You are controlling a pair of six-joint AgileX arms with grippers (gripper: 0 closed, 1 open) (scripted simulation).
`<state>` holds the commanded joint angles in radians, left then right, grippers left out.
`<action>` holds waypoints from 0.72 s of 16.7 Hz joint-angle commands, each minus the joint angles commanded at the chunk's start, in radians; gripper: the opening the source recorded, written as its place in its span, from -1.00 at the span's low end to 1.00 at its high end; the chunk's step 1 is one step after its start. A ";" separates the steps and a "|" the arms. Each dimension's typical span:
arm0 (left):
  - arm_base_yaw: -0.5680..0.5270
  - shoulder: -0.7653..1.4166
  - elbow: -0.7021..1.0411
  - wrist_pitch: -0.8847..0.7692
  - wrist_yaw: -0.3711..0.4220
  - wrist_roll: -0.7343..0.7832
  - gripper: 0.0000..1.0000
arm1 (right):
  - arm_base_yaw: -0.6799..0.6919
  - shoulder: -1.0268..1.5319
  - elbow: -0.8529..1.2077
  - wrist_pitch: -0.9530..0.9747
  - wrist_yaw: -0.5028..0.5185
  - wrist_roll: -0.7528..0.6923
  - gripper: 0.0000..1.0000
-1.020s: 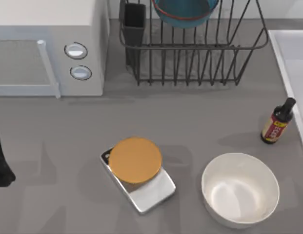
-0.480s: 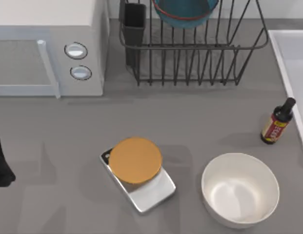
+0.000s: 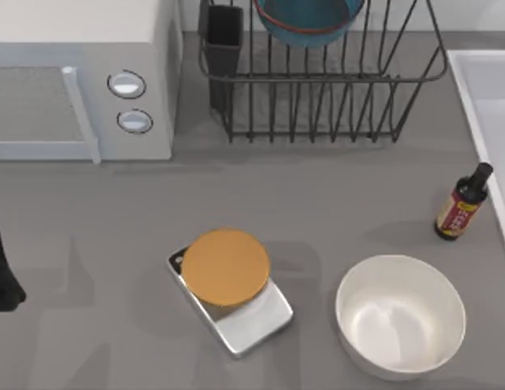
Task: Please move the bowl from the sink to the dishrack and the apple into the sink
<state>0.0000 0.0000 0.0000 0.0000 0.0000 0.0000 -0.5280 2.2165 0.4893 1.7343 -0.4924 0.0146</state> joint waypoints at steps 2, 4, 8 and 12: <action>0.000 0.000 0.000 0.000 0.000 0.000 1.00 | 0.000 0.000 0.000 0.000 0.000 0.000 -0.85; 0.000 0.000 0.000 0.000 0.000 0.000 1.00 | 0.000 0.000 0.000 0.000 0.000 0.000 -0.55; 0.000 0.000 0.000 0.000 0.000 0.000 1.00 | 0.000 0.000 0.000 0.000 0.000 0.000 0.06; 0.000 0.000 0.000 0.000 0.000 0.000 1.00 | 0.000 0.000 0.000 0.000 0.000 0.000 0.66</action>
<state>0.0000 0.0000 0.0000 0.0000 0.0000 0.0000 -0.5280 2.2165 0.4893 1.7343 -0.4924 0.0146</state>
